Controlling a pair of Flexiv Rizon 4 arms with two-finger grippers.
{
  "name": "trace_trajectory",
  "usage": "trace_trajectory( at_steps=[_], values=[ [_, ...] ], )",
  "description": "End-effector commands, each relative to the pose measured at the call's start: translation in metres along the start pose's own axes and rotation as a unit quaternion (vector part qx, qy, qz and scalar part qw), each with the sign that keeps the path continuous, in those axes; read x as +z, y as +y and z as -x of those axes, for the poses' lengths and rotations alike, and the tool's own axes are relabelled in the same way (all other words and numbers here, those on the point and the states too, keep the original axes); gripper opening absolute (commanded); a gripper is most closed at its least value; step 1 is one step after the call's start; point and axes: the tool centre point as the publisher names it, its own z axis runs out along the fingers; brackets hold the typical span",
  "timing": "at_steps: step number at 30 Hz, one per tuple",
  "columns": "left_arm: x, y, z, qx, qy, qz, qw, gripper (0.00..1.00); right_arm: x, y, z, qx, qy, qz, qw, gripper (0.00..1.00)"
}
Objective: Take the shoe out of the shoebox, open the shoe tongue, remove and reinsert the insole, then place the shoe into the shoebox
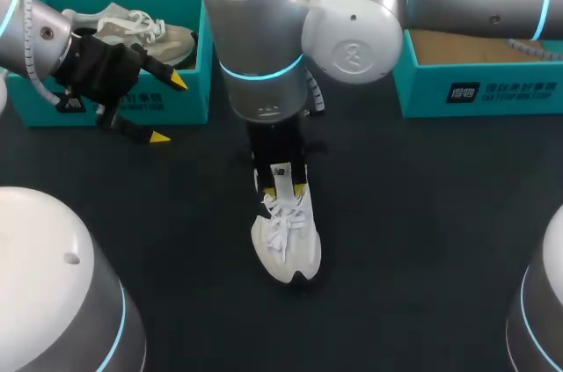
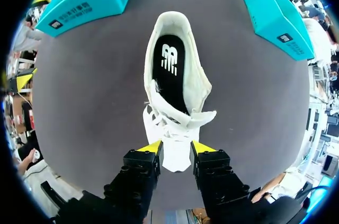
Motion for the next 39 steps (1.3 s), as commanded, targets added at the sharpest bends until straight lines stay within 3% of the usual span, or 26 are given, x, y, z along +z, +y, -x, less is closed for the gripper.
trace_trajectory(
  at_steps=[1,17,24,33,39],
  values=[
    [0.000,-0.001,0.000,0.000,0.000,0.001,1.000,1.00,-0.001,0.007,-0.001,-0.004,-0.001,0.003,1.000,0.32],
    [0.000,-0.001,0.000,0.000,0.000,0.001,1.000,1.00,0.014,0.042,-0.008,-0.036,0.003,0.019,0.999,0.31],
    [0.000,-0.001,0.000,0.000,0.000,0.001,1.000,1.00,-0.004,0.037,0.002,-0.035,-0.010,0.032,0.999,0.31],
    [0.000,-0.001,0.000,0.000,0.000,0.001,1.000,1.00,0.015,0.029,0.004,-0.031,0.002,0.004,1.000,0.32],
    [0.000,-0.001,0.000,0.000,0.000,0.001,1.000,1.00,0.024,0.038,0.003,-0.033,0.029,0.002,0.999,0.32]
  ],
)
